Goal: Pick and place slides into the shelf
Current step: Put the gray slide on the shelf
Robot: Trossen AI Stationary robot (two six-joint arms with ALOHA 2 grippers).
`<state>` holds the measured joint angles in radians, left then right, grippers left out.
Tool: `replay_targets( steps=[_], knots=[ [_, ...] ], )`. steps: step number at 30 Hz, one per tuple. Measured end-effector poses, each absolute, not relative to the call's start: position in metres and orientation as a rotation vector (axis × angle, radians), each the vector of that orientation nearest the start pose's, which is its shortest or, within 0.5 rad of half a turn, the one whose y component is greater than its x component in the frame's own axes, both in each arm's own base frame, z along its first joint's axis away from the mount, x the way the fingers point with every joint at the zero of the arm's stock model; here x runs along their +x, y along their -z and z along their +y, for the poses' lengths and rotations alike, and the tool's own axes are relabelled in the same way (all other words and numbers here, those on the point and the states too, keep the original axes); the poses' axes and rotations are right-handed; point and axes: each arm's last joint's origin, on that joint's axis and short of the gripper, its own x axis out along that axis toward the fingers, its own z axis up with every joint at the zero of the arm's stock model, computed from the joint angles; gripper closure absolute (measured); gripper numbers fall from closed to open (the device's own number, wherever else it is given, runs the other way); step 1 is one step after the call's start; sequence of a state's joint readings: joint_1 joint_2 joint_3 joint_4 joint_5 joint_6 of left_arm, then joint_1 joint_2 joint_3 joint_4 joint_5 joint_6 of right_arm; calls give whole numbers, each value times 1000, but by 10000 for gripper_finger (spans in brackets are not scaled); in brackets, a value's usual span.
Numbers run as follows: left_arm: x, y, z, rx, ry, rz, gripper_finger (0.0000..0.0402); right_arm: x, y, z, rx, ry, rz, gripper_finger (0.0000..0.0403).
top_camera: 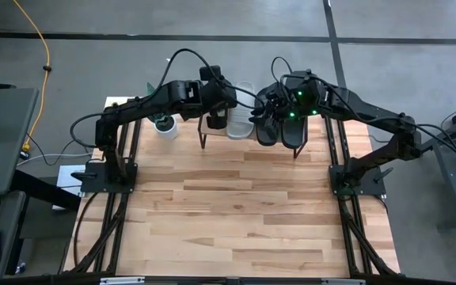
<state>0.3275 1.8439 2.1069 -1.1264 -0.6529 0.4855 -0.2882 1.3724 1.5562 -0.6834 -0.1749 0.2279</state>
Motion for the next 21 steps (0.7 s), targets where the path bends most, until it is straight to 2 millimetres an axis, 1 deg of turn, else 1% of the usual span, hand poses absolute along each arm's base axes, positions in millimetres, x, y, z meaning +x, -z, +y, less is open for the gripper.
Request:
replay_targets(
  steps=[3,8,15,18,21],
  knots=[
    [345,-404,143,547,-681,1113,401,272,-420,-75,337,166,473,276],
    [345,-397,150,518,-668,1122,401,272,-420,-75,333,165,473,276],
    [347,-396,149,482,-625,1083,402,272,-420,-76,308,159,476,276],
    [349,-397,149,467,-599,1059,402,271,-420,-78,308,170,474,276],
    [348,-395,148,453,-569,1071,401,270,-420,-83,321,188,473,276]
  ],
)
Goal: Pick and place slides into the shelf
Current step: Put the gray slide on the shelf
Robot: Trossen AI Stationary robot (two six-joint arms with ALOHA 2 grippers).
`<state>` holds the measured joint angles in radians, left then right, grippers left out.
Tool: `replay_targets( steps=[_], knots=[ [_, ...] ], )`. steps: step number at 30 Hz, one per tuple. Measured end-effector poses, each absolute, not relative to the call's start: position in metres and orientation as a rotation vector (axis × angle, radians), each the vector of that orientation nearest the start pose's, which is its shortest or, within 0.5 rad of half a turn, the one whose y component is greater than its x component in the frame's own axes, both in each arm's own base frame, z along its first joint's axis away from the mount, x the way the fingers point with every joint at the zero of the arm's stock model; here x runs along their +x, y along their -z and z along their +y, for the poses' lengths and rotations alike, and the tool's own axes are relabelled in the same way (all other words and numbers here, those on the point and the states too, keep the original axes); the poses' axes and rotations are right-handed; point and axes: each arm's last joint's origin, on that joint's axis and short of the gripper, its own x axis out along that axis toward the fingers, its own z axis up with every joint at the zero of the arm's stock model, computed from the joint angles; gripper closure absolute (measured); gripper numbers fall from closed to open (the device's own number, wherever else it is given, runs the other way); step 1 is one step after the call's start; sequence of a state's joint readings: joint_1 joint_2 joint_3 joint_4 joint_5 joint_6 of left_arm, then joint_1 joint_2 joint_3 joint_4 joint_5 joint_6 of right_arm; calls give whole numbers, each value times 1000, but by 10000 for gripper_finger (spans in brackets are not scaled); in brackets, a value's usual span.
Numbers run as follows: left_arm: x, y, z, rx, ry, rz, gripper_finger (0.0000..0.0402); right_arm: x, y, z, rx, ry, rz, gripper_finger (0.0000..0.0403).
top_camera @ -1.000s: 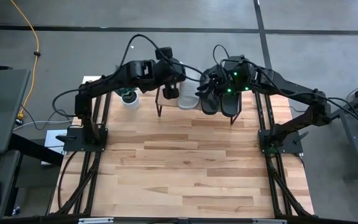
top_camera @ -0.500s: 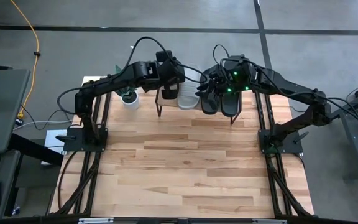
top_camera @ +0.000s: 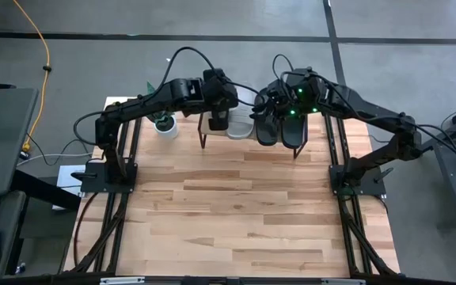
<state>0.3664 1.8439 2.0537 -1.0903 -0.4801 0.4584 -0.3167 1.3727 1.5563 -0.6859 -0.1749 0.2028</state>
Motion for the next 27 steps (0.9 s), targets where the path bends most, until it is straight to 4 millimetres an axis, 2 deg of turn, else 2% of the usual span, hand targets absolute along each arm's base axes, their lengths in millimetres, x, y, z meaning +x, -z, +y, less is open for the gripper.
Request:
replay_targets(
  steps=[11,19,27],
  knots=[
    [347,-394,141,568,-592,1153,401,262,-418,-100,378,200,489,276],
    [345,-396,138,641,-687,1200,401,262,-418,-101,370,200,489,276],
    [352,-397,113,700,-707,1194,401,262,-418,-101,371,199,489,276]
  ],
)
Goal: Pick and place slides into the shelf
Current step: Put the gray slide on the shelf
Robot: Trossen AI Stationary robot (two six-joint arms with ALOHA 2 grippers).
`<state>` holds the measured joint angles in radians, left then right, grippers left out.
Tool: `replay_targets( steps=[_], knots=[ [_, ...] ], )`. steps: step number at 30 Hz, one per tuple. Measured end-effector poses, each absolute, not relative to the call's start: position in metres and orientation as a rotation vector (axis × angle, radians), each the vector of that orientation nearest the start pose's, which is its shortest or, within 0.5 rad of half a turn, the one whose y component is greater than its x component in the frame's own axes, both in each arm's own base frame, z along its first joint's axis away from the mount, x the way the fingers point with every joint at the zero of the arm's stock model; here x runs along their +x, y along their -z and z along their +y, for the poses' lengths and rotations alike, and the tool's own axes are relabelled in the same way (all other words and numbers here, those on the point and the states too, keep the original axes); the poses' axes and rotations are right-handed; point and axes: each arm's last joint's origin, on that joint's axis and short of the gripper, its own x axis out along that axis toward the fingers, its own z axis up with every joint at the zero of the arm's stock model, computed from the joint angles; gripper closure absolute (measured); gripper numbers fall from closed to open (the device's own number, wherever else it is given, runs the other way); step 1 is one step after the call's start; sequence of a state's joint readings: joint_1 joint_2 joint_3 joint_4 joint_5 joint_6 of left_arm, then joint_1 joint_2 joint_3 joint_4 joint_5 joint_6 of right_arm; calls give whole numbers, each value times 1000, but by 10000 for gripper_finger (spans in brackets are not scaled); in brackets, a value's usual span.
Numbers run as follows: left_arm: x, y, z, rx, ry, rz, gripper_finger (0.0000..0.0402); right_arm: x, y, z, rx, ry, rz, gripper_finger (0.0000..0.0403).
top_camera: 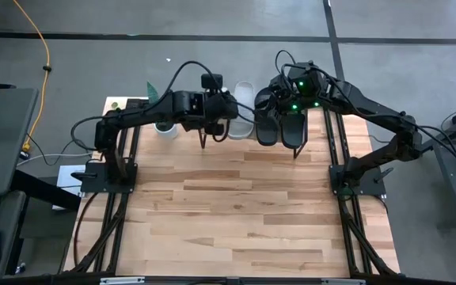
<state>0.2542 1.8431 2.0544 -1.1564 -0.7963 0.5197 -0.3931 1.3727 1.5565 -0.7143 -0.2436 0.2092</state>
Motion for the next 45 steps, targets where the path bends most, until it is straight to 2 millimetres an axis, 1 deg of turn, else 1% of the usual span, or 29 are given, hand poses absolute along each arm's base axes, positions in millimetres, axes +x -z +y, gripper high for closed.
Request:
replay_targets(
  steps=[5,8,12,20,24,29,32,35,38,41,45],
  knots=[
    [356,-397,100,731,-689,1182,401,262,-418,-101,370,199,488,276],
    [359,-393,94,749,-690,1187,401,262,-418,-101,370,199,488,276],
    [359,-389,90,780,-717,1206,401,262,-418,-101,371,194,488,276],
    [361,-387,83,796,-692,1204,401,262,-418,-101,376,196,488,276],
    [362,-389,77,826,-745,1204,401,261,-418,-104,398,209,484,276],
    [361,-388,75,834,-719,1215,401,258,-418,-111,469,255,474,276],
    [361,-388,69,871,-729,1227,401,255,-417,-118,516,294,463,276],
    [357,-396,60,877,-740,1184,401,252,-418,-124,549,299,455,276],
    [349,-412,50,873,-752,1107,401,249,-419,-129,615,213,441,276],
    [345,-425,37,905,-777,1028,401,248,-422,-135,699,192,399,276],
    [343,-444,25,968,-821,937,401,249,-430,-143,763,154,305,276]
  ],
)
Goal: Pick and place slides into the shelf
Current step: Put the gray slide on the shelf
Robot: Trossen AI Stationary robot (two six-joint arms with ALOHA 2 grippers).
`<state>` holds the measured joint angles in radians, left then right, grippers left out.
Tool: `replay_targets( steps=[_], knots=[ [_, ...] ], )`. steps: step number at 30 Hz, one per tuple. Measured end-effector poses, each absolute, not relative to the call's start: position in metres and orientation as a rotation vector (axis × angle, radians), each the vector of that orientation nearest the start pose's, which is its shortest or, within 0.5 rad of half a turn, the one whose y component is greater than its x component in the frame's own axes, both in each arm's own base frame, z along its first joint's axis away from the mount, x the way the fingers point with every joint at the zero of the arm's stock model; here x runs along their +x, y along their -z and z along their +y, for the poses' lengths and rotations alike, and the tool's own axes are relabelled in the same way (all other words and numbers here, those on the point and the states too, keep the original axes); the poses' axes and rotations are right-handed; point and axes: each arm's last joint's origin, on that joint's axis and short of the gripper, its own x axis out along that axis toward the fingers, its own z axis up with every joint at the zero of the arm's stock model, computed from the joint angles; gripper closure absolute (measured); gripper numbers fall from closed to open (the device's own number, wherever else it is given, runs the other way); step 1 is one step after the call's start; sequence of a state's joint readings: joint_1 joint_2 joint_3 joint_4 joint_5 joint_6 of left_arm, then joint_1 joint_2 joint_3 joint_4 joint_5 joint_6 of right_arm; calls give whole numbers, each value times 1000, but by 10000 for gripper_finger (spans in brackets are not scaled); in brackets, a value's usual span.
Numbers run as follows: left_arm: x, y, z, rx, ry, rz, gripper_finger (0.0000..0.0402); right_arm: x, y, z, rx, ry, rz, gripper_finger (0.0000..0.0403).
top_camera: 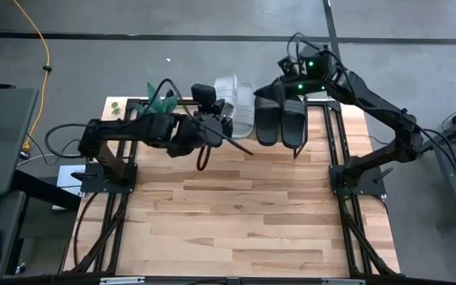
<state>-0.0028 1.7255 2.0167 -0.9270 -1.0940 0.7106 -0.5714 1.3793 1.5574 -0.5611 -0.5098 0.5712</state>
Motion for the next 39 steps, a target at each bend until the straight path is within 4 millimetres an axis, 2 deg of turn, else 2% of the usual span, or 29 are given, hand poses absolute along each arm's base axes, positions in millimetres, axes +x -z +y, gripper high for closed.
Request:
replay_targets(
  steps=[5,10,14,23,32,39],
  knots=[
    [345,-451,12,1044,-807,909,401,257,-432,-155,838,81,243,246],
    [345,-452,5,1061,-812,907,401,268,-420,-164,876,78,278,190],
    [344,-452,-1,1072,-824,905,401,274,-412,-173,903,102,285,165],
    [344,-451,-13,1089,-791,891,402,287,-406,-203,984,46,178,162],
    [344,-451,-13,1075,-788,881,402,300,-398,-208,1034,-10,181,162],
    [344,-452,-12,1108,-816,909,402,291,-398,-216,1036,17,178,162]
  ],
)
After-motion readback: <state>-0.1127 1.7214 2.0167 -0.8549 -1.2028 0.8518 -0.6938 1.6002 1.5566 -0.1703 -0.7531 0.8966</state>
